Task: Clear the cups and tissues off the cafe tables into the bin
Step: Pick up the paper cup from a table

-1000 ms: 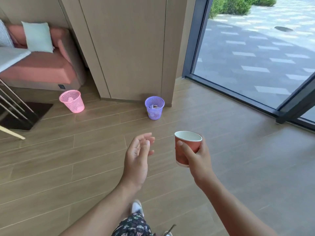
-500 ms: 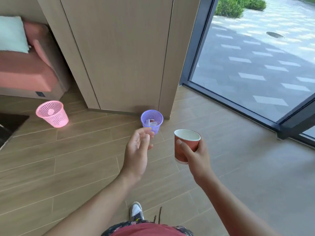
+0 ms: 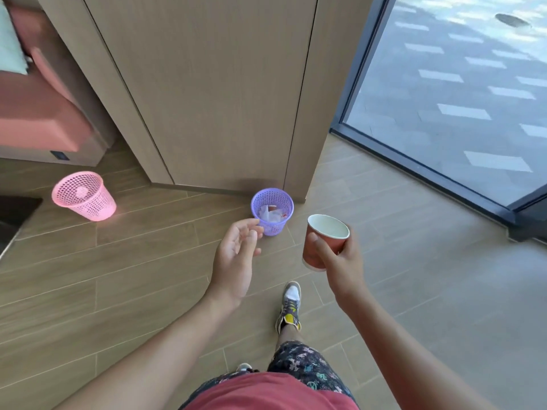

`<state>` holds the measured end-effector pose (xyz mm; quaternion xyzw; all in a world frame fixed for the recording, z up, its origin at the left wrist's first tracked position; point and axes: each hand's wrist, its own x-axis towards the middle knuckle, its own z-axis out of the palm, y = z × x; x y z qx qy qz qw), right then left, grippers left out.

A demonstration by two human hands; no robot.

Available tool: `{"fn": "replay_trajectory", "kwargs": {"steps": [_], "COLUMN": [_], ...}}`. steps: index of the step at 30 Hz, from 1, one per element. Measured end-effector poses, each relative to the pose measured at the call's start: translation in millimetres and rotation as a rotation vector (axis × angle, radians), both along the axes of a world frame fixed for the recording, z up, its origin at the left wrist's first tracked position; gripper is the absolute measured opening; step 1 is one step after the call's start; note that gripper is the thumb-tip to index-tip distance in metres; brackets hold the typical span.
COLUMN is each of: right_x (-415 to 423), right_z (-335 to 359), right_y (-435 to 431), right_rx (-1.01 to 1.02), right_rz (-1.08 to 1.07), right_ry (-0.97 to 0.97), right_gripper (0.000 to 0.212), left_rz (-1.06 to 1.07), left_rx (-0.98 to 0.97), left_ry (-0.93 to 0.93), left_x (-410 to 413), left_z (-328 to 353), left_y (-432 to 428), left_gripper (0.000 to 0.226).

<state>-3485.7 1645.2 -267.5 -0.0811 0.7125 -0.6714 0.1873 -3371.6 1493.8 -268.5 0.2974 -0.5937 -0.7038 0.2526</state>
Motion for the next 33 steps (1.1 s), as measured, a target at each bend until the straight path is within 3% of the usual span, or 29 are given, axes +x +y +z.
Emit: {"fn": "replay_trajectory", "kwargs": {"steps": [7, 13, 17, 27, 33], "right_x": [-104.5, -206.7, -260.3, -356.9, -401.7], "right_z": [-34.7, -69.6, -86.4, -118.5, -144.5], "right_y": [-69.8, -124.2, -151.7, -218.0, -272.5], "right_rx": [0.024, 0.083, 0.106, 0.203, 0.311], "right_rz": [0.069, 0.122, 0.144, 0.221, 0.416], "right_ry": [-0.048, -0.126, -0.162, -0.138, -0.079], "right_gripper": [0.054, 0.047, 0.055, 0.061, 0.094], "left_rz": [0.048, 0.099, 0.118, 0.15, 0.2], "left_rx": [0.02, 0.049, 0.06, 0.095, 0.102], "left_ry": [-0.053, -0.159, -0.213, -0.281, -0.287], "left_x": [-97.5, -200.0, -259.6, -338.6, -349.1], "left_z": [-23.2, -49.0, -66.0, -86.4, -84.3], "left_y": [-62.8, -112.9, -143.7, -194.7, -221.5], "left_gripper": [0.026, 0.024, 0.02, 0.02, 0.022]}}
